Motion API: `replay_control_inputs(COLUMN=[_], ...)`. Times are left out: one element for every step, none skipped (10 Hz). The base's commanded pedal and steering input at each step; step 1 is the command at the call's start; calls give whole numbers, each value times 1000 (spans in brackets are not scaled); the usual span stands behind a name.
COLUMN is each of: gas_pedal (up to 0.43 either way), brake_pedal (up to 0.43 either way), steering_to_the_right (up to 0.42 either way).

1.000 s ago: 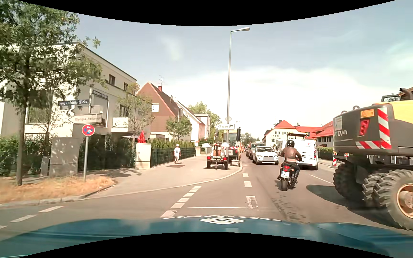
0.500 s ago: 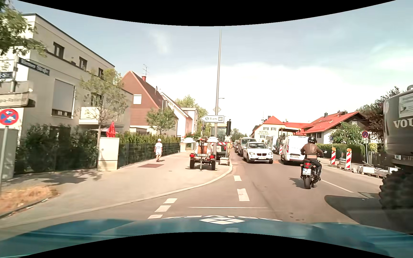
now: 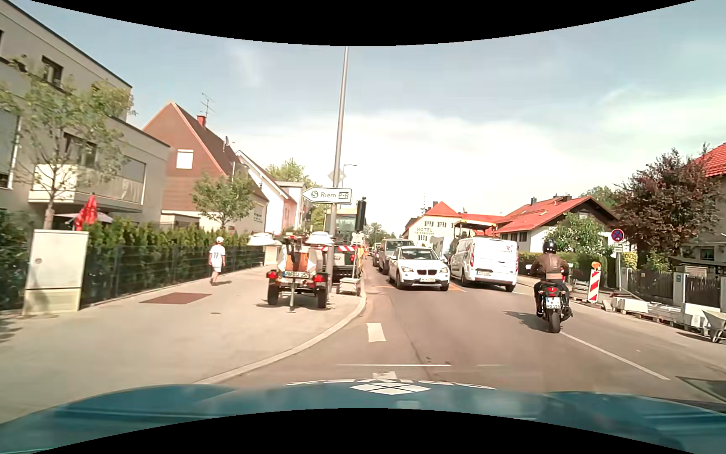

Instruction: Follow the waypoints while adhering to traffic rules and regulations

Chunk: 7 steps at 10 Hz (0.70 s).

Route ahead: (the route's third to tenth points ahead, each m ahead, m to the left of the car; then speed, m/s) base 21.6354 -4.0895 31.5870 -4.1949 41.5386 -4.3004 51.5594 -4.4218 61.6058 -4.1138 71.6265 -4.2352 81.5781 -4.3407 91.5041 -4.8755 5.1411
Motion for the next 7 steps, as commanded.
replay_control_inputs(gas_pedal=[59,59,59,59,59,59,59], brake_pedal=[0,0,0,0,0,0,0], steering_to_the_right=[220,236,250,264,268,268,265])
